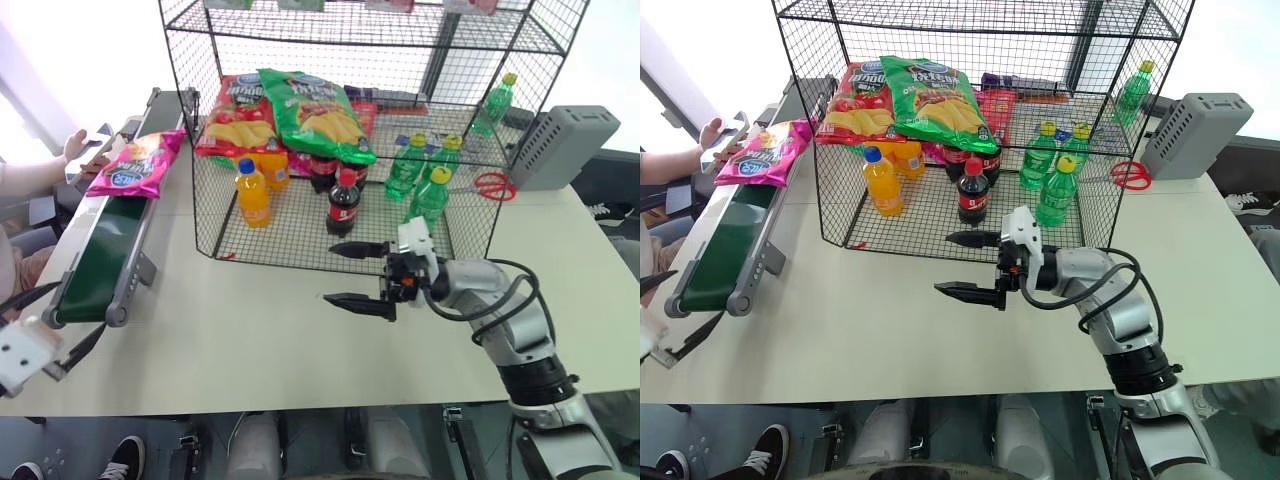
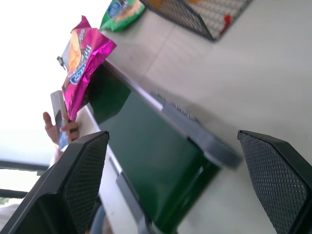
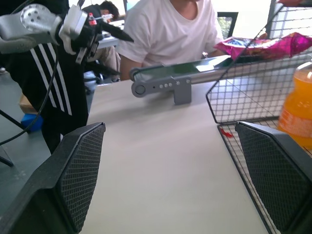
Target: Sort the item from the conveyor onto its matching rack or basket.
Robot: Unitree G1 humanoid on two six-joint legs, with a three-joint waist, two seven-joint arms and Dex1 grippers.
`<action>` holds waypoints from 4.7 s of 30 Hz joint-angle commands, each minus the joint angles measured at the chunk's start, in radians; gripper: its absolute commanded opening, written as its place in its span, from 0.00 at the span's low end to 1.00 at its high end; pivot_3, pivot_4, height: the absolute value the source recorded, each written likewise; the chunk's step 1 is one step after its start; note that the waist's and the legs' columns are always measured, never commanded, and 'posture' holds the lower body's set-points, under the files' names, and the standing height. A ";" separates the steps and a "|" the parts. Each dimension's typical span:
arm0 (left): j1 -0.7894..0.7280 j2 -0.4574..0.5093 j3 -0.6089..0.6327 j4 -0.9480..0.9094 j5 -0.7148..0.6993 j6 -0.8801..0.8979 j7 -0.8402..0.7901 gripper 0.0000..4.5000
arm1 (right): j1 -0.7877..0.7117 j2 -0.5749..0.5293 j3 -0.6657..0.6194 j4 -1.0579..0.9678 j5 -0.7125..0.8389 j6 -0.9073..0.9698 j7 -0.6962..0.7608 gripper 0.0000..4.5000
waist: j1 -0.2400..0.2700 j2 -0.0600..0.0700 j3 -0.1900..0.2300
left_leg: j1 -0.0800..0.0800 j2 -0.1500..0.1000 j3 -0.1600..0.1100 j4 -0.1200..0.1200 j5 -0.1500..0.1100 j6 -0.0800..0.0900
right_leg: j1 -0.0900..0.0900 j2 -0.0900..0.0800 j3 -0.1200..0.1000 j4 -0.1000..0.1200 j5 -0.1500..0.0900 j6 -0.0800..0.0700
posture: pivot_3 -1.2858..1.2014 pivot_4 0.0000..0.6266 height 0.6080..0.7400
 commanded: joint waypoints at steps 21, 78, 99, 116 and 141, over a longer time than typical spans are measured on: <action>0.019 0.117 -0.023 0.321 0.380 -0.349 0.440 1.00 | -0.041 -0.003 -0.010 0.054 -0.047 -0.082 0.013 0.99 | -0.004 -0.001 0.000 | -0.001 0.001 0.001 -0.001 0.000 0.000 | -0.002 -0.001 -0.001 0.000 0.000 0.000 | 0.52 0.24 1.00; -0.188 0.272 -0.135 -0.402 -1.693 1.244 -0.165 0.01 | -0.043 -0.117 -0.164 -0.032 0.269 0.262 0.074 1.00 | -0.001 0.001 0.001 | 0.001 -0.001 -0.001 0.000 0.000 0.000 | 0.001 0.001 0.000 0.001 0.000 0.000 | 0.52 0.24 1.00; -0.692 0.035 -0.499 -0.249 -1.621 1.492 -0.191 0.01 | -0.078 -0.143 -0.202 -0.152 0.686 0.714 -0.027 1.00 | -0.001 0.001 0.000 | 0.001 -0.001 -0.002 0.000 0.000 0.000 | 0.001 0.002 0.001 0.001 0.000 0.000 | 0.52 0.24 1.00; -0.723 -0.024 -0.443 -0.218 -1.426 1.465 -0.197 0.42 | -0.029 -0.192 -0.141 -0.132 0.510 0.608 0.032 0.00 | 0.000 0.001 0.000 | 0.000 -0.001 -0.002 0.000 0.000 0.000 | 0.001 0.002 0.001 0.001 0.000 0.000 | 0.52 0.24 1.00; -0.805 -0.163 -0.495 -0.193 -0.967 1.147 -0.173 1.00 | -0.020 -0.433 -0.569 -0.005 0.066 -0.103 -0.039 0.00 | 0.023 0.000 0.000 | -0.002 -0.002 -0.001 0.001 0.000 0.000 | 0.001 0.002 0.001 -0.002 0.000 0.001 | 0.52 0.24 1.00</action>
